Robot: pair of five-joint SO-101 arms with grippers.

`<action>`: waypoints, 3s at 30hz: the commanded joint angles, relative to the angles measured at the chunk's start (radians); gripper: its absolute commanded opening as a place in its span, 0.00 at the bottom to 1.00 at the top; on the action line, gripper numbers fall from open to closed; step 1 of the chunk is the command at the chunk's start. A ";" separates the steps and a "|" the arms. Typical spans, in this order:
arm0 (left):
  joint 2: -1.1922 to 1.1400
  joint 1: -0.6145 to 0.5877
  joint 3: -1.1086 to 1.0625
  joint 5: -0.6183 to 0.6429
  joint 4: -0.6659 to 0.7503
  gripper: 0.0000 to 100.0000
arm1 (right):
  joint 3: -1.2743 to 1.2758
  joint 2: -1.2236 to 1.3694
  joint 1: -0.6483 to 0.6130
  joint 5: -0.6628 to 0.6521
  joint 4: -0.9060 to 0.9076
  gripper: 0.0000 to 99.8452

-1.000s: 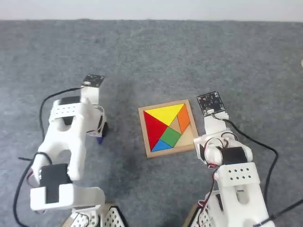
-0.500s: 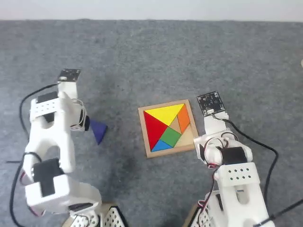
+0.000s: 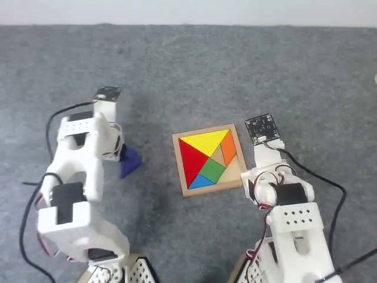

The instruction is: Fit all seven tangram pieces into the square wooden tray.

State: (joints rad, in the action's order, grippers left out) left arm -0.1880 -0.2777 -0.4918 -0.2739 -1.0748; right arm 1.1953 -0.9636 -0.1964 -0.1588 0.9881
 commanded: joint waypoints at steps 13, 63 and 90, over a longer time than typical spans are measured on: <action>0.189 0.216 -0.059 -0.031 -0.107 0.13 | 0.009 -0.016 0.008 0.003 -0.042 0.03; 0.519 -0.483 -0.065 0.436 0.068 0.24 | -0.798 1.010 -0.676 1.020 -0.237 0.15; 0.526 -0.483 -0.070 0.434 0.061 0.24 | -1.109 1.330 -0.750 0.950 -0.077 0.23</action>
State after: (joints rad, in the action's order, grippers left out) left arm 0.3276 -0.7564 -0.6053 0.1542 -1.0273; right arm 0.1442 0.3652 -0.9651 0.8048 0.9007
